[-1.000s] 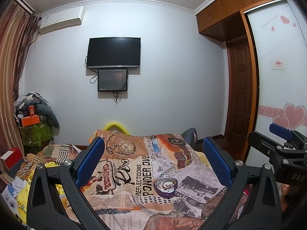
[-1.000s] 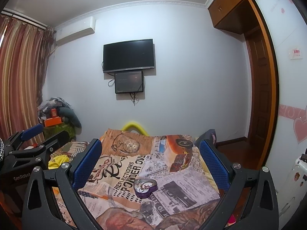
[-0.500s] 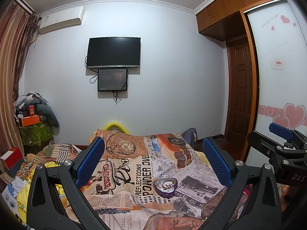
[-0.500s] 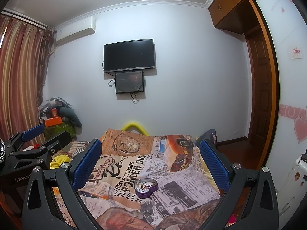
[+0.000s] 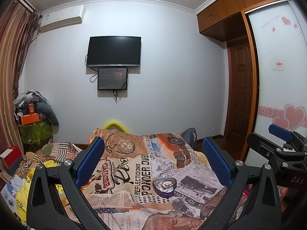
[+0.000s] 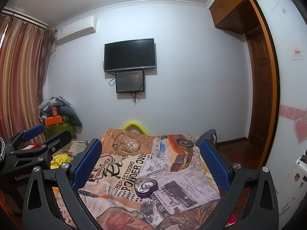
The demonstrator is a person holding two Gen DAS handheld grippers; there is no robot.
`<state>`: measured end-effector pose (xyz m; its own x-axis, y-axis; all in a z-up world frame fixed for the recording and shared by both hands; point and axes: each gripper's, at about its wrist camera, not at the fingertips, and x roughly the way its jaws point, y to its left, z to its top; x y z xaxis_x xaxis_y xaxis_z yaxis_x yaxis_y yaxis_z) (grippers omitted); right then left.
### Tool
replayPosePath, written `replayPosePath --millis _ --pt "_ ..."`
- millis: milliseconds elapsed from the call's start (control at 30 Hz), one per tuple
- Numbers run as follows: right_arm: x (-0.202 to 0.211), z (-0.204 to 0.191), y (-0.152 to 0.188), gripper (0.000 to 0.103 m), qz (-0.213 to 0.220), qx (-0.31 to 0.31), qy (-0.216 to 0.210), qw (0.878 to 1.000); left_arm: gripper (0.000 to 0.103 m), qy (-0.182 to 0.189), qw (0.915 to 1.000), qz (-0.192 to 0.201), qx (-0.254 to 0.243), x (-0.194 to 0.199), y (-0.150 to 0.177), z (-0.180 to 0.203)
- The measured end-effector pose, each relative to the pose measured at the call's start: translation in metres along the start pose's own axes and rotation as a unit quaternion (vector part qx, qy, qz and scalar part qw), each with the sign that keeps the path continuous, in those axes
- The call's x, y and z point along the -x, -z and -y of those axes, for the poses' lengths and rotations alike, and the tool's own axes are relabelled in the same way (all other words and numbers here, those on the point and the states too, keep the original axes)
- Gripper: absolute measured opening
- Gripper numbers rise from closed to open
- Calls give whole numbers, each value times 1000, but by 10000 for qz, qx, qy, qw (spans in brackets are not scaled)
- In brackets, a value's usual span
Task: Organize jewelry
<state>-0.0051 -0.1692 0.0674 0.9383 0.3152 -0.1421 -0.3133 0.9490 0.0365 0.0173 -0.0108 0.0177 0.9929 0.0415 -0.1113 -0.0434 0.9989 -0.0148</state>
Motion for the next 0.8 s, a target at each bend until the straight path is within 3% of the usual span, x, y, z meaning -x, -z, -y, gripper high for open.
replayPosePath --millis 800 --pt "-2 -1 2 101 -29 0 7 10000 103 132 9997 -137 161 -8 2 -6"
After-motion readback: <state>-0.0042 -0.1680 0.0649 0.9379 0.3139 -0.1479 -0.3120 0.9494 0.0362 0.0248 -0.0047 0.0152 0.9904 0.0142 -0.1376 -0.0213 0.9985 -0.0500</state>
